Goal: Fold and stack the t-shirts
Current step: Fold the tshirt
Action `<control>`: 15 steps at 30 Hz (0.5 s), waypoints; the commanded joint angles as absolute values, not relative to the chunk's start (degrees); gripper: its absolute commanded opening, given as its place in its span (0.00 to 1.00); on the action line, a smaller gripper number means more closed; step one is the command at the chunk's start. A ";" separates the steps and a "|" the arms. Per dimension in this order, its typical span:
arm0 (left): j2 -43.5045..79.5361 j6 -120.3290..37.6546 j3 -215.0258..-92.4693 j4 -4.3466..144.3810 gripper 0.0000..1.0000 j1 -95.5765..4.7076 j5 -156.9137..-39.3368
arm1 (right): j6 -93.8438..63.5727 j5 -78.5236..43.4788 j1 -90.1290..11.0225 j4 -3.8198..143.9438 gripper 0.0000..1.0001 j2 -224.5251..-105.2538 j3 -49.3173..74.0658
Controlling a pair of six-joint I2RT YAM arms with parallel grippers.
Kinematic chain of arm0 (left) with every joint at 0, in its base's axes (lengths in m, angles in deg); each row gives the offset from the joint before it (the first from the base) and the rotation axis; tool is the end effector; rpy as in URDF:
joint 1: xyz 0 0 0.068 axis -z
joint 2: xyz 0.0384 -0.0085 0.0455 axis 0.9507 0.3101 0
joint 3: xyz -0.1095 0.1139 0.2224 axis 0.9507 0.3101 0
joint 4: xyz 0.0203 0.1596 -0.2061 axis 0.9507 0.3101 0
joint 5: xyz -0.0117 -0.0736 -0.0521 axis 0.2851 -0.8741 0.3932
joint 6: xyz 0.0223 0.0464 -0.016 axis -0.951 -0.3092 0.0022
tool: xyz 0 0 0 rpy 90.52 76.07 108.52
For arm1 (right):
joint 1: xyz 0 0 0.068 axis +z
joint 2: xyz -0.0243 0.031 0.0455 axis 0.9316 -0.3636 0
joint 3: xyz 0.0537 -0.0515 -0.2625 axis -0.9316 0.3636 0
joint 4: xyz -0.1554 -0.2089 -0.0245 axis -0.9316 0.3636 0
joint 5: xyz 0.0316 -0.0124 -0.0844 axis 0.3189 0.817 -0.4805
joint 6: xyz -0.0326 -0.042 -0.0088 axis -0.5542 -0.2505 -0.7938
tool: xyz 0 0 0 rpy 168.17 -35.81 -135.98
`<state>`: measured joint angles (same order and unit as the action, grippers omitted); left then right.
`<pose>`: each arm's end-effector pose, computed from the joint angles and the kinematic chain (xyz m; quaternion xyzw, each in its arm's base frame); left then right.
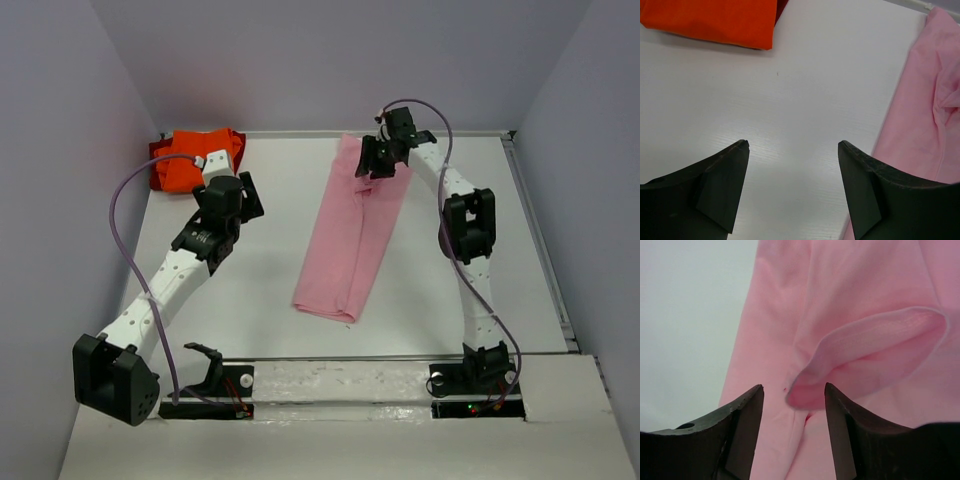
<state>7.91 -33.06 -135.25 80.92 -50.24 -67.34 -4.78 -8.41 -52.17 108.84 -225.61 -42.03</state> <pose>0.2484 -0.0842 0.3255 -0.0985 0.8072 -0.0485 0.5800 0.5220 0.1654 0.2014 -0.0431 0.9332 0.2269 0.2752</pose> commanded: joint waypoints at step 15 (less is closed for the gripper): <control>17.05 -26.46 -135.55 81.79 0.81 -50.14 -83.09 | -0.25 -11.28 -49.88 94.01 0.56 -176.73 12.87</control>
